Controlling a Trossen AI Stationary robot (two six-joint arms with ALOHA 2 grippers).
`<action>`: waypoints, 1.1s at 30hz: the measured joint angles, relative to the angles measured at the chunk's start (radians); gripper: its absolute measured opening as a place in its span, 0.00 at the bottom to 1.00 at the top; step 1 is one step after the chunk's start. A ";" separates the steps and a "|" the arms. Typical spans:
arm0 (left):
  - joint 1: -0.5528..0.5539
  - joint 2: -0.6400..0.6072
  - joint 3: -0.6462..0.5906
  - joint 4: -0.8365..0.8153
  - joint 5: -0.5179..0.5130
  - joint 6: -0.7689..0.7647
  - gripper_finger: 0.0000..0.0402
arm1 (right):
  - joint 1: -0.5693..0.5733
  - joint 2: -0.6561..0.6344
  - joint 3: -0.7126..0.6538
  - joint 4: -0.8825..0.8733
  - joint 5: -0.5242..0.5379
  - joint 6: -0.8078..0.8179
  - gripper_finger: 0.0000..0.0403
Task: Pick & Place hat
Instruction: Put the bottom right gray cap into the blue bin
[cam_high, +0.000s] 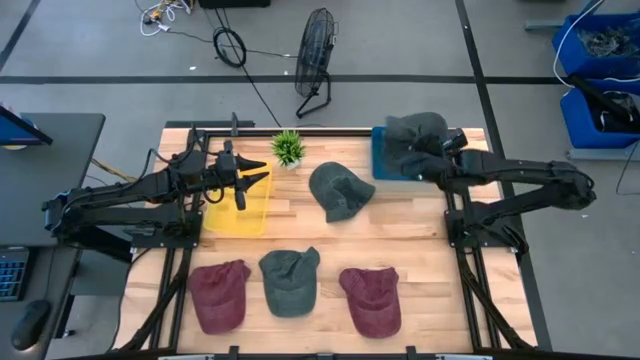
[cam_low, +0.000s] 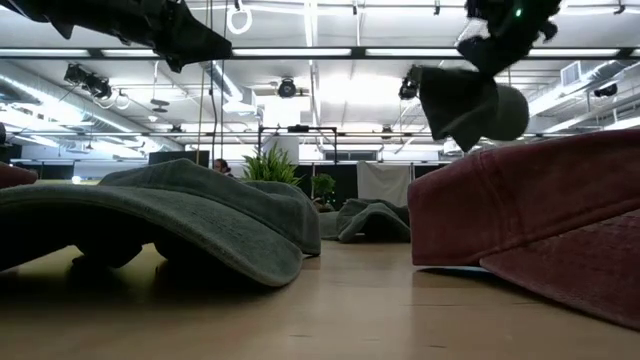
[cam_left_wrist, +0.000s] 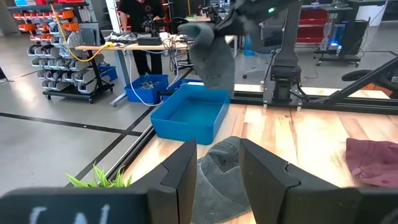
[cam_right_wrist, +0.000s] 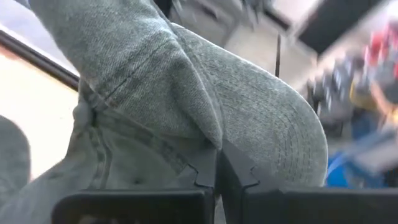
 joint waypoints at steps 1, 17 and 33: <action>0.000 0.000 0.000 0.000 0.000 0.000 0.31 | -0.033 0.000 -0.017 -0.001 -0.025 0.034 0.02; 0.000 0.000 0.000 -0.001 0.000 0.002 0.31 | -0.386 0.002 -0.423 0.548 -0.246 -0.002 0.02; 0.000 0.000 0.000 -0.001 0.000 0.002 0.31 | -0.479 0.002 -0.475 0.512 -0.401 -0.117 0.10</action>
